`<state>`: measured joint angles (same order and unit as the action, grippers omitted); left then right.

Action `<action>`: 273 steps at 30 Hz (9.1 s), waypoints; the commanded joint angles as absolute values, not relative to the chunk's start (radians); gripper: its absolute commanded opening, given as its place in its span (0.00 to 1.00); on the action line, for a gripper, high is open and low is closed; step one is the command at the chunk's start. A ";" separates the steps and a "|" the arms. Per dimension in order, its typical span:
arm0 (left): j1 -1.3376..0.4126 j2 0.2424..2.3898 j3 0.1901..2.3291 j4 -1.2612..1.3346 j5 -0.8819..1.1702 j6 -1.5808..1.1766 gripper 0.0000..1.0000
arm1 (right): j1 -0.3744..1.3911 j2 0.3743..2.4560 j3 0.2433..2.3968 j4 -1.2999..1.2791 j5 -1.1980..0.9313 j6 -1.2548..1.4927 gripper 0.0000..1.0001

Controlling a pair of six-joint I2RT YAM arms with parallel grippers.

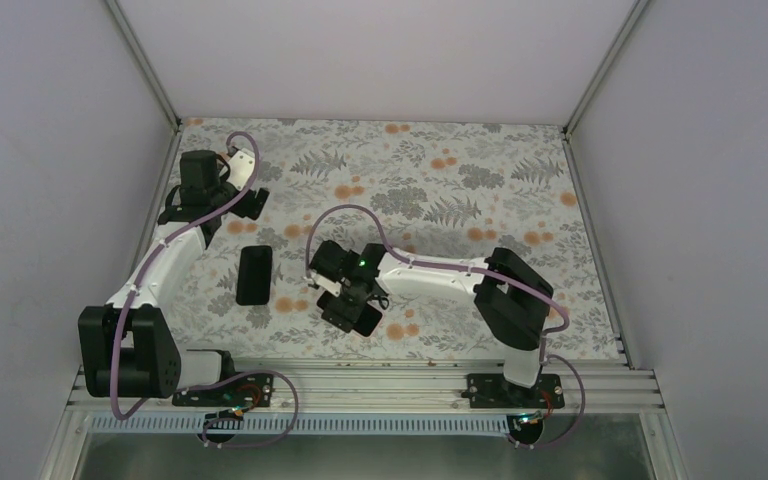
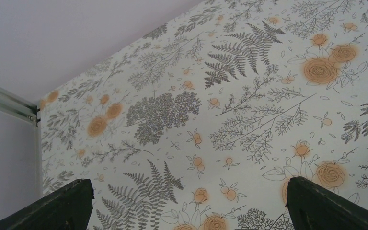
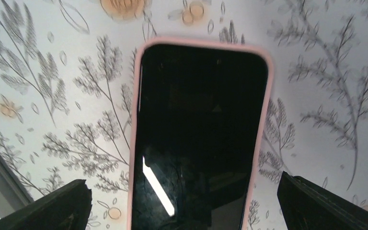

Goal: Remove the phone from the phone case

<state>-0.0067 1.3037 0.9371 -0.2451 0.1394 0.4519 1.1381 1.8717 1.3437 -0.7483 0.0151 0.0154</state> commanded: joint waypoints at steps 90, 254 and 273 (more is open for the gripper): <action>-0.007 1.374 1.021 -0.440 0.438 0.478 1.00 | 1.063 1.925 1.272 -0.667 0.149 -0.107 0.63; -0.436 1.523 1.372 -0.849 0.966 0.889 0.02 | 0.315 1.727 1.452 -0.904 -0.877 -1.034 0.59; -0.448 1.526 1.401 -0.886 0.984 0.895 0.02 | 0.304 1.820 1.552 -0.764 -0.669 -0.975 0.59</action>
